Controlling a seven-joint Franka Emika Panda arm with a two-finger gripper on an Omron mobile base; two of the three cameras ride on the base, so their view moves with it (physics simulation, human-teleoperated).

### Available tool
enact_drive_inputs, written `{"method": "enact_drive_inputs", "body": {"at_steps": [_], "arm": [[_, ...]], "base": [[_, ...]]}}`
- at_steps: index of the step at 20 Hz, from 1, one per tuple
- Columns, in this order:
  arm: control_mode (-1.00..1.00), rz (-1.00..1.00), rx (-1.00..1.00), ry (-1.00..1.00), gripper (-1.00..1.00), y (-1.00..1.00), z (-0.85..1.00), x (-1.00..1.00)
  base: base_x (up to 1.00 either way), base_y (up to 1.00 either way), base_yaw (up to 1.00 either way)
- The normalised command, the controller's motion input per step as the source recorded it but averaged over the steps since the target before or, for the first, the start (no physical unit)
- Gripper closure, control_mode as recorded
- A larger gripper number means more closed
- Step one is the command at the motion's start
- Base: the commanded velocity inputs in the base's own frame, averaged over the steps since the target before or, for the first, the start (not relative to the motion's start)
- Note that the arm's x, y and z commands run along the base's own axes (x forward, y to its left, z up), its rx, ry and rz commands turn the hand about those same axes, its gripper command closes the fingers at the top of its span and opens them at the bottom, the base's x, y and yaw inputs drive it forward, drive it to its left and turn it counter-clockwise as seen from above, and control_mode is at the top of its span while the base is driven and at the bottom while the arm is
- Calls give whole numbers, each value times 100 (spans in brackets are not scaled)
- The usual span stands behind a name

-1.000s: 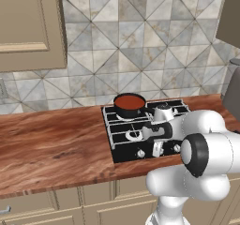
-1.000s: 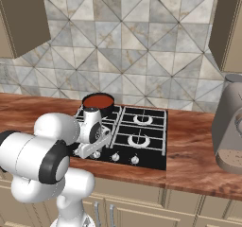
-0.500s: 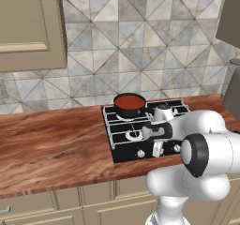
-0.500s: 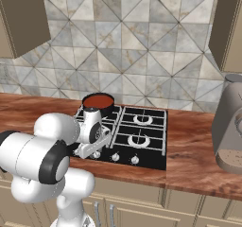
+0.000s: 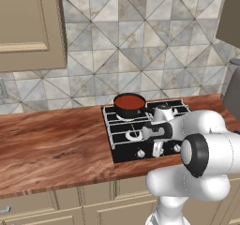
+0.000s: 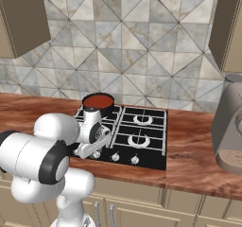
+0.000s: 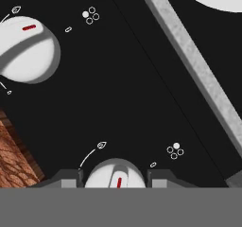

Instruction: Wait until the marinara sauce is simmered to a deep red color and then turn off the stove.

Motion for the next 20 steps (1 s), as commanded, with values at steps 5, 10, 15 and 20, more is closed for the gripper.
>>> {"method": "enact_drive_inputs", "body": {"at_steps": [5,10,15,20], "arm": [[-100,0,0,0,100,0,0,0],[-100,0,0,0,100,0,0,0],[-100,0,0,0,100,0,0,0],[-100,0,0,0,100,0,0,0]], "base": [[0,0,0],[0,0,0],[0,0,0],[0,0,0]]}}
